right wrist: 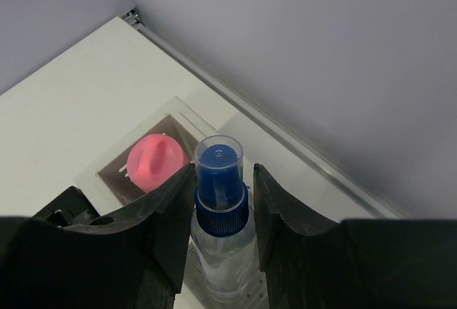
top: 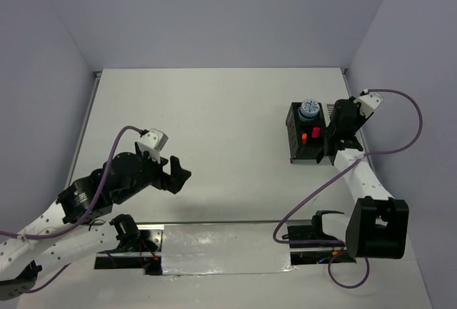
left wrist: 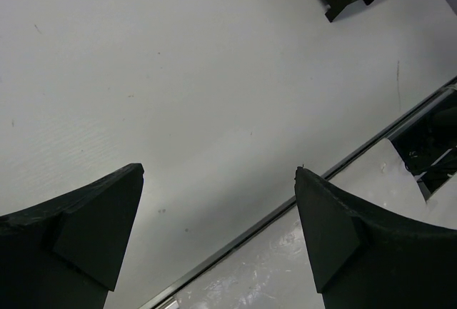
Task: Sort the stationery into containers
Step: Place the pen in the storage box, then reset both arms
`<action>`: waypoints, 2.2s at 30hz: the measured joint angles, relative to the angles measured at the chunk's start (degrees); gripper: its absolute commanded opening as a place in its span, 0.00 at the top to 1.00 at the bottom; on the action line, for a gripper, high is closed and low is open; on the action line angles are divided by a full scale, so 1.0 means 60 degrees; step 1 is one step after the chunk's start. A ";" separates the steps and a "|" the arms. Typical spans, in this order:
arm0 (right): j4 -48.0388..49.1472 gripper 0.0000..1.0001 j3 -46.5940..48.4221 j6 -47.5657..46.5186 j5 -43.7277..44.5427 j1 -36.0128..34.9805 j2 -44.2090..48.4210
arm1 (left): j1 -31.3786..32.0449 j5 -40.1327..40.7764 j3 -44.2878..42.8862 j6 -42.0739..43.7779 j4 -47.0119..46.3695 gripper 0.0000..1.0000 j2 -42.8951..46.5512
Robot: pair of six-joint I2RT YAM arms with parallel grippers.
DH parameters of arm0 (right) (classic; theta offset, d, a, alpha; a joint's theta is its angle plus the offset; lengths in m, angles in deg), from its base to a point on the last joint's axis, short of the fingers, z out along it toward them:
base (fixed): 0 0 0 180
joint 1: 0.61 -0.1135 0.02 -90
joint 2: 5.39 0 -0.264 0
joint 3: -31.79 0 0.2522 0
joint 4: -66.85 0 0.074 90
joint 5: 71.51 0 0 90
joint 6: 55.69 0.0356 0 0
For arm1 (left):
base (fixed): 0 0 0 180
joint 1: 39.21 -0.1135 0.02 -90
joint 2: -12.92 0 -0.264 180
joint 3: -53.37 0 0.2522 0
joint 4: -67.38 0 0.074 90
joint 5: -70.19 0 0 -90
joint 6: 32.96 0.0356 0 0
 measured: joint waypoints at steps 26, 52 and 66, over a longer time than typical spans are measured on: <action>-0.6674 0.00 0.3880 0.0244 -0.2433 -0.5238 0.3730 | -0.0011 0.6098 -0.3727 -0.3242 0.3723 0.01 -0.2918; -1.3296 0.00 0.6557 0.0404 -0.2138 -0.6175 0.8047 | -0.0033 0.7817 -0.5530 -0.3351 0.6663 0.01 0.1632; -1.3544 0.00 0.6557 0.0444 -0.2178 -0.6175 0.8051 | -0.0069 0.7479 -0.5253 -0.3111 0.6805 0.01 0.1861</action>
